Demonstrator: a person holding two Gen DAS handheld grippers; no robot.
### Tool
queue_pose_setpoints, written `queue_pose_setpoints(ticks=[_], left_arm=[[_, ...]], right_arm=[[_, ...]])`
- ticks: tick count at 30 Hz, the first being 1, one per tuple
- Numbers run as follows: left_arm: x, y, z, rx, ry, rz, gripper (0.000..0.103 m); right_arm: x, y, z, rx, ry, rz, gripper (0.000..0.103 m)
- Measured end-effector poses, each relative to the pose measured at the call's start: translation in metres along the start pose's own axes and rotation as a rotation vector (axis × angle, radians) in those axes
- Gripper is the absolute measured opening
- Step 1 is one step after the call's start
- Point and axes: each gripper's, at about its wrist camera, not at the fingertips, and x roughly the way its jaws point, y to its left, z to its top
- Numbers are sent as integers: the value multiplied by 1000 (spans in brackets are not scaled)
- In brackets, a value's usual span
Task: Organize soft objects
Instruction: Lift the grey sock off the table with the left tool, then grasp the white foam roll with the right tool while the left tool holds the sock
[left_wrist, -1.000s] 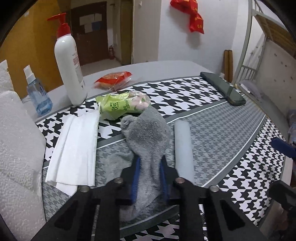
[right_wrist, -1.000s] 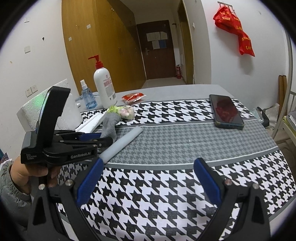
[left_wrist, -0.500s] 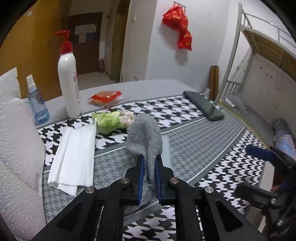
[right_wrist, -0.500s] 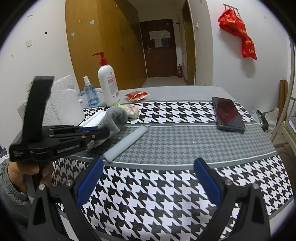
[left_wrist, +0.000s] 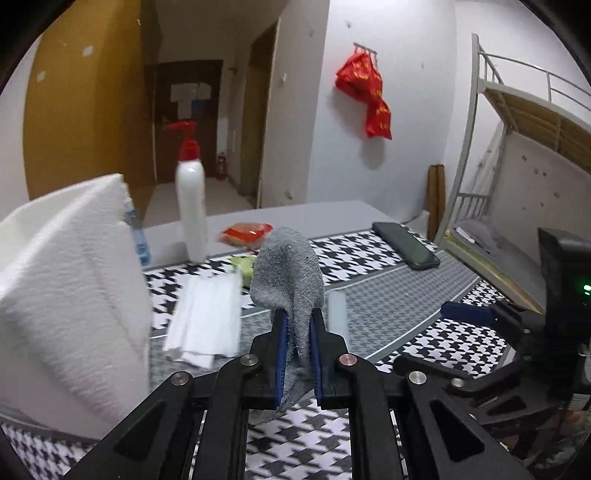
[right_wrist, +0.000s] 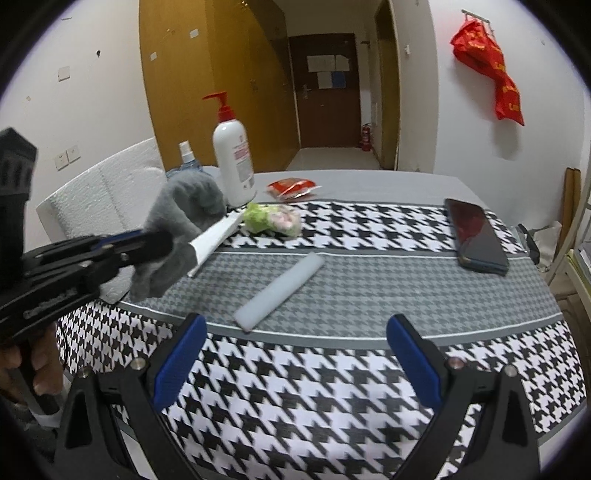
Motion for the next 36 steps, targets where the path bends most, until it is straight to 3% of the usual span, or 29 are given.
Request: queue_pose_setpoints(ticks=[13, 27, 36], left_arm=[[-27, 17, -13, -17, -30, 67, 13], [-36, 34, -25, -50, -31, 62, 13], [-37, 42, -27, -71, -32, 53, 12]], right_arm=[[31, 29, 13, 23, 73, -15, 100], [62, 32, 19, 85, 141, -79, 99], [80, 36, 17, 90, 199, -138, 88]])
